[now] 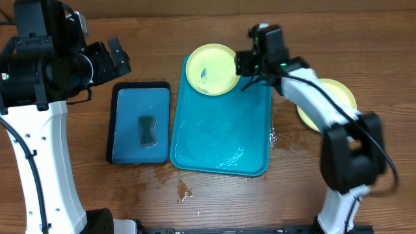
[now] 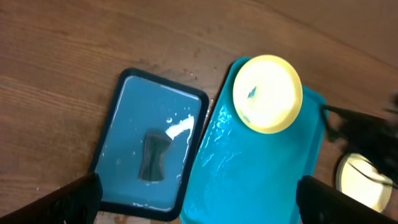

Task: Clean dirty plates on tray and stack at the side
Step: 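Grasp the last yellow plate rim with the right gripper and pull it forward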

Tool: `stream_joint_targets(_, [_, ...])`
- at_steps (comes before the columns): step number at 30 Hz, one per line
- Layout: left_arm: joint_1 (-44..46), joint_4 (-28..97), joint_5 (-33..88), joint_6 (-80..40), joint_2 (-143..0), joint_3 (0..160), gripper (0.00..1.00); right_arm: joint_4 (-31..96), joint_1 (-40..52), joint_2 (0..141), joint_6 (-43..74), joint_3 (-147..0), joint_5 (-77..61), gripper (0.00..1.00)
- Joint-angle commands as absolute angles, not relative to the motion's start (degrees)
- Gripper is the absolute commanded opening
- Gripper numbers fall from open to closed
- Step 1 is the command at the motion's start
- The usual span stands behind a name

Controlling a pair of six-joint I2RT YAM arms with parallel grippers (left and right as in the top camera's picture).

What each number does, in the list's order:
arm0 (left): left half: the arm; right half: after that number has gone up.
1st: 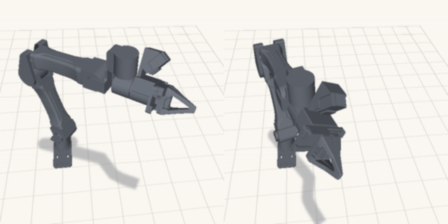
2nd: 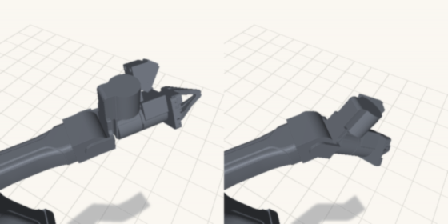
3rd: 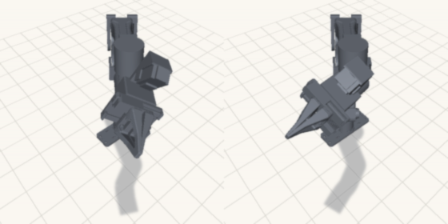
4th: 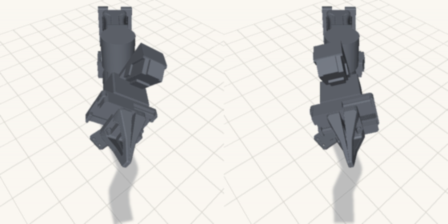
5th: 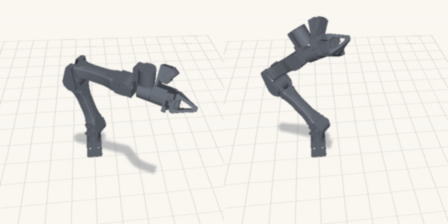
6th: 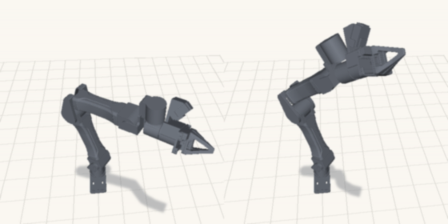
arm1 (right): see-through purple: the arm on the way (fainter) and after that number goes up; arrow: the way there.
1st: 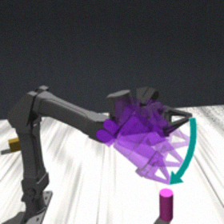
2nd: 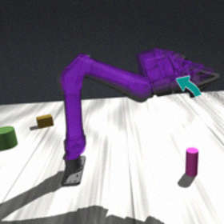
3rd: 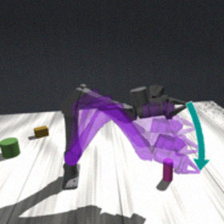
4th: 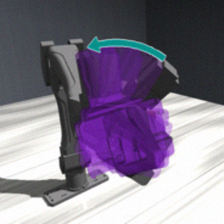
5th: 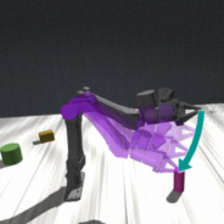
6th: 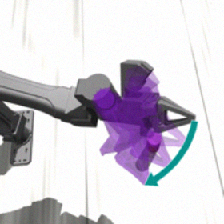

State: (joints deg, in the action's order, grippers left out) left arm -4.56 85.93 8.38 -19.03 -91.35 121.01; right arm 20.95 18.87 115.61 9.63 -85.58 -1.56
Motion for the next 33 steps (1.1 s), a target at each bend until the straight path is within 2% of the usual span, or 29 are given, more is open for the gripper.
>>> stream_joint_targets(1, [-4.9,86.7,9.0,-18.0,-91.5,121.3,1.00,17.8,18.5,120.0,9.4,-85.8,0.6,0.80])
stream_joint_targets(2, [-4.9,86.8,9.0,-18.0,-91.5,121.3,1.00,16.7,18.5,120.9,9.4,-85.8,-0.8,0.80])
stream_joint_targets(6, [-4.9,87.0,9.0,-18.0,-91.5,121.3,1.00,14.6,18.5,123.7,9.6,-85.8,-5.3,0.62])
stream_joint_targets(9, [-4.8,87.0,9.0,-18.0,-91.5,121.3,1.00,15.9,18.7,125.6,12.6,-85.8,-6.8,0.55])
stream_joint_targets(11, [-4.8,87.0,9.0,-18.0,-91.5,121.3,1.00,16.7,18.9,126.9,13.4,-85.8,-7.2,0.41])
stream_joint_targets(13, [-4.8,87.2,9.0,-18.0,-91.5,121.3,1.00,18.4,18.9,127.2,13.7,-85.8,-7.2,0.09])
stream_joint_targets(14, [-4.8,87.2,9.0,-18.0,-91.5,121.3,1.00,19.6,18.9,126.9,13.8,-85.8,-7.2,0.04])
stream_joint_targets(19, [-4.8,87.8,8.8,-17.8,-91.5,121.3,1.00,28.1,18.6,121.2,13.8,-86.9,-8.9,0.04])
stream_joint_targets(25, [-4.8,88.6,8.6,-17.7,-91.5,121.3,1.00,43.0,18.6,107.5,13.9,-88.0,-10.6,0.04])
stream_joint_targets(33, [-4.8,92.0,8.3,-11.5,-91.5,121.1,1.00,63.7,19.2,101.4,29.2,-85.3,-10.7,0.04])
